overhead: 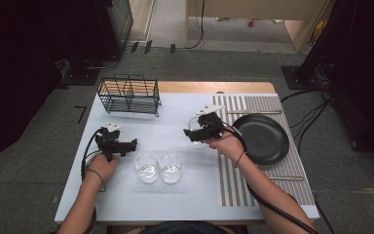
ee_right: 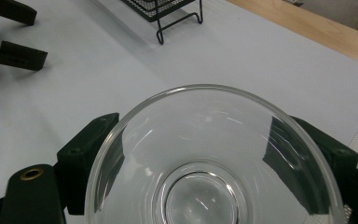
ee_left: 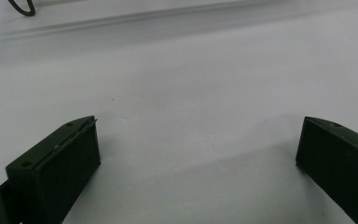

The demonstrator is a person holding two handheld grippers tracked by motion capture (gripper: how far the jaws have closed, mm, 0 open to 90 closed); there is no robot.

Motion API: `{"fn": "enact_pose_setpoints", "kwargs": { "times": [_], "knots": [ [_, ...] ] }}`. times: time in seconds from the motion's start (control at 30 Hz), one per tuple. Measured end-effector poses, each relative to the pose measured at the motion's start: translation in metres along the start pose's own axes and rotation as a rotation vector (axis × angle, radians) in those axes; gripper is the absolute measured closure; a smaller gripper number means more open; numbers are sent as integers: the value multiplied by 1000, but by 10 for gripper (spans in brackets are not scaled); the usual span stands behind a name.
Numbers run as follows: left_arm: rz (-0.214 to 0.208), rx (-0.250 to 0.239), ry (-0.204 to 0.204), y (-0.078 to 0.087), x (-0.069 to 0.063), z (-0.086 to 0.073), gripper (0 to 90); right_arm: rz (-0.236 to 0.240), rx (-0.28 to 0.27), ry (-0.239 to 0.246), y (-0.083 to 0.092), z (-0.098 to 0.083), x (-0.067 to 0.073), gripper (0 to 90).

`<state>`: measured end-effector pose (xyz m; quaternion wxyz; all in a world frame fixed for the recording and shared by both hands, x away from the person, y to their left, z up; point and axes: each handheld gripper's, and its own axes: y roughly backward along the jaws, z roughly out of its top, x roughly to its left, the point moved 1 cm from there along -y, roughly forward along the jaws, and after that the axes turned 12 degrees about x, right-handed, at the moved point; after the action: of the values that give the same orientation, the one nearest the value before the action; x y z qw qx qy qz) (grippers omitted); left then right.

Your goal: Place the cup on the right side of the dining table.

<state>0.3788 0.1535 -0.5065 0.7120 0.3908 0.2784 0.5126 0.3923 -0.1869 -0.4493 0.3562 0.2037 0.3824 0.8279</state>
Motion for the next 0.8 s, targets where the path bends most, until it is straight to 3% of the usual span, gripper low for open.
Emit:
{"fn": "enact_pose_setpoints", "kwargs": {
  "times": [0.8],
  "knots": [
    [0,0,-1,0,0,0,0,-27,-21,-47,1,2,-10,180]
  ]
}}
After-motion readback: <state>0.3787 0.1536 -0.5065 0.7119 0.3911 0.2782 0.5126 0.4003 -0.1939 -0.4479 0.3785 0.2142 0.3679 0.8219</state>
